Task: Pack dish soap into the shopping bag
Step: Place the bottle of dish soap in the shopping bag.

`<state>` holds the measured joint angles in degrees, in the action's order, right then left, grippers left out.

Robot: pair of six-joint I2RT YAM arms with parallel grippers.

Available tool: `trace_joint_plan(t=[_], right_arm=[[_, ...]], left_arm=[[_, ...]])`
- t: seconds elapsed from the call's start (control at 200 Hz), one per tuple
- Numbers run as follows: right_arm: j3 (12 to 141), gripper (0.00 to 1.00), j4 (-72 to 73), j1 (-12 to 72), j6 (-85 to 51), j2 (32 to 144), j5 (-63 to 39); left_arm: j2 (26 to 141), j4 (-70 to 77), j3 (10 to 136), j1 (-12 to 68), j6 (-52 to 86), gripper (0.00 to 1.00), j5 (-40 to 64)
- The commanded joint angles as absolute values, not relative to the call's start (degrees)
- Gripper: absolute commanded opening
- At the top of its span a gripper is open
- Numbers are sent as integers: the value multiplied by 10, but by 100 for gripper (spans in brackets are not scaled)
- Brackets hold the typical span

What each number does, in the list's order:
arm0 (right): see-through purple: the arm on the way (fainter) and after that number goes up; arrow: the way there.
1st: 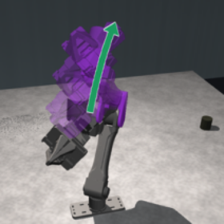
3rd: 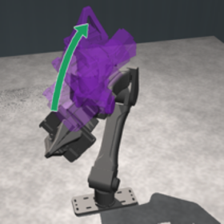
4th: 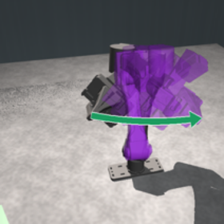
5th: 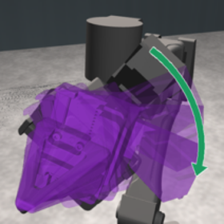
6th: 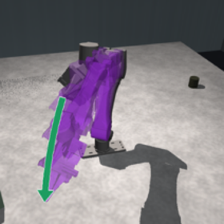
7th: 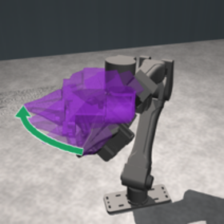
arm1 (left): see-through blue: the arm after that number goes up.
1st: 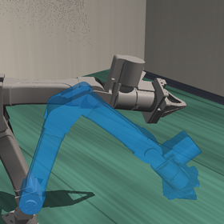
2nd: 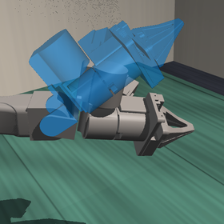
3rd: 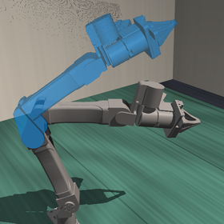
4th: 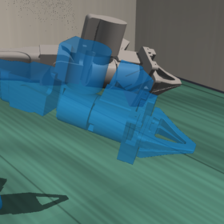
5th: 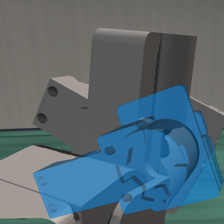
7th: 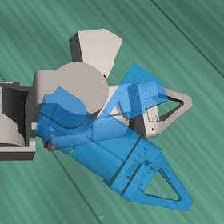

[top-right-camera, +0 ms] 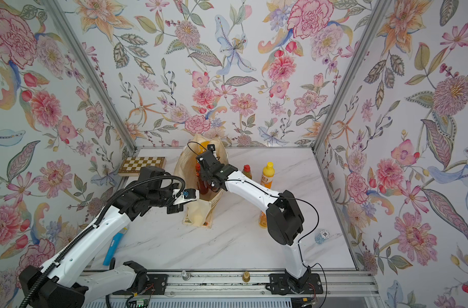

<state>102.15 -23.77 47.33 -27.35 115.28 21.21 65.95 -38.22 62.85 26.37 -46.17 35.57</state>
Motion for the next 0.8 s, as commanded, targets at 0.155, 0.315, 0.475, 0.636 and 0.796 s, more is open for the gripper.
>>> trace_joint_plan(t=[0.155,0.315,0.475,0.636,0.796], right_arm=[[1019,0,-164,456,-289,1167,221],[1031,0,-188,450,-289,1183,226],[1067,0,-225,446,-281,1200,234],[1119,0,-281,445,-269,1221,252],[1156,0,-320,443,-265,1245,264]], left_arm=[[659,-443,636,261,-474,0,339],[648,-436,642,261,-477,0,340],[616,-401,645,261,-467,0,332],[606,-410,659,261,-466,0,322],[615,-422,662,261,-463,0,311]])
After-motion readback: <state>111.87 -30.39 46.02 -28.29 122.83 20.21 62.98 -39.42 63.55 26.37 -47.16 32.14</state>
